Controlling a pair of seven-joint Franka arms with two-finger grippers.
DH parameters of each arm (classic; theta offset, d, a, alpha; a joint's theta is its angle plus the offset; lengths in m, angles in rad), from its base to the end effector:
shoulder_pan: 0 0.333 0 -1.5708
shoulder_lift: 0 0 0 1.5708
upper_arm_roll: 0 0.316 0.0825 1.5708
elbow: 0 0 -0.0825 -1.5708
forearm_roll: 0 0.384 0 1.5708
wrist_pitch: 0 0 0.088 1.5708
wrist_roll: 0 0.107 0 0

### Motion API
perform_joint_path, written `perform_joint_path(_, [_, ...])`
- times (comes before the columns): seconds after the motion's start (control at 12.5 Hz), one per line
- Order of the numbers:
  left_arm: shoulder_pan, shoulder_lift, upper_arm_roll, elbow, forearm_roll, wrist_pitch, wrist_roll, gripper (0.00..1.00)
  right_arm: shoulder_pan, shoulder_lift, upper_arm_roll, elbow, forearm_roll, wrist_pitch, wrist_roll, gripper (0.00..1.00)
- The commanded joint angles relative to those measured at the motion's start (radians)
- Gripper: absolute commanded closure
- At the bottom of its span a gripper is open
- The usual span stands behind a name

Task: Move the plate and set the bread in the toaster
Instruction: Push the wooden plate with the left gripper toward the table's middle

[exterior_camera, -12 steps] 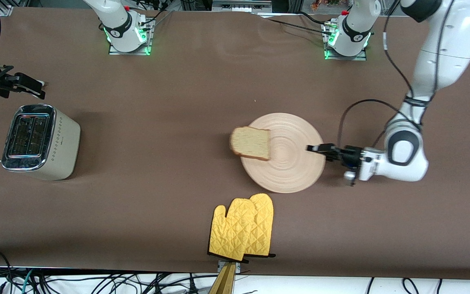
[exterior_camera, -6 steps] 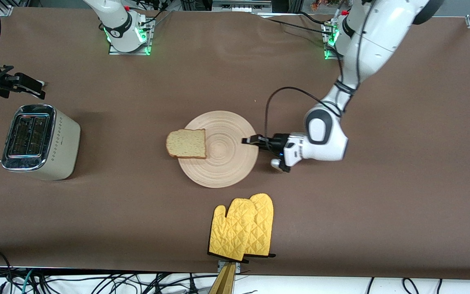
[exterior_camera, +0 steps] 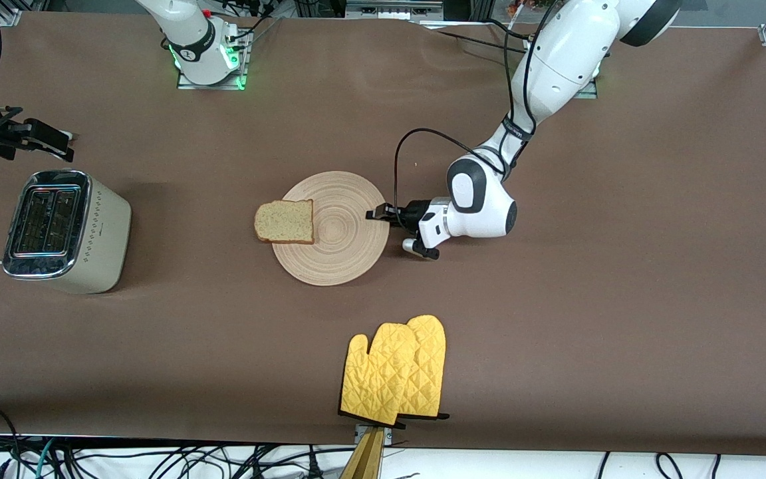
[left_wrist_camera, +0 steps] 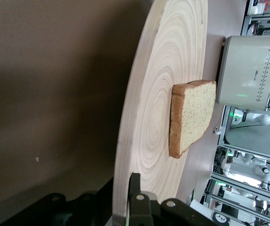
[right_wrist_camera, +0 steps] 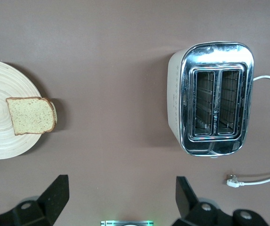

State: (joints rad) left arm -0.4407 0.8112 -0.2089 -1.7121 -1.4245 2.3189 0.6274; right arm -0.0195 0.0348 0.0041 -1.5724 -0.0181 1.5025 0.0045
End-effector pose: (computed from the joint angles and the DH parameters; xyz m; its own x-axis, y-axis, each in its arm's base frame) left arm 0.5185 -0.4042 0.1246 0.9798 -0.1215 -0.1587 0.0742 -0.5163 0.8532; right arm 0.5564 -0.0106 0.5988 0.9943 -0.0210 -0.1044 -0.0192 -0.9996 0.0184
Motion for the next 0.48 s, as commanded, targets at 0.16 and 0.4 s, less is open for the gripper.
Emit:
perform_joint_path(0.16, [0.0, 0.005, 0.034, -0.009, -0.031, 0.005, 0.032, 0.0, 0.006, 0.062, 0.008, 0.008, 0.007, -0.016, -0.009, 0.0])
perform_joint_path(0.4, [0.02, -0.044, 0.066, -0.036, -0.025, 0.004, 0.028, 0.0, 0.07, 0.146, 0.016, -0.015, 0.012, -0.022, -0.021, 0.0])
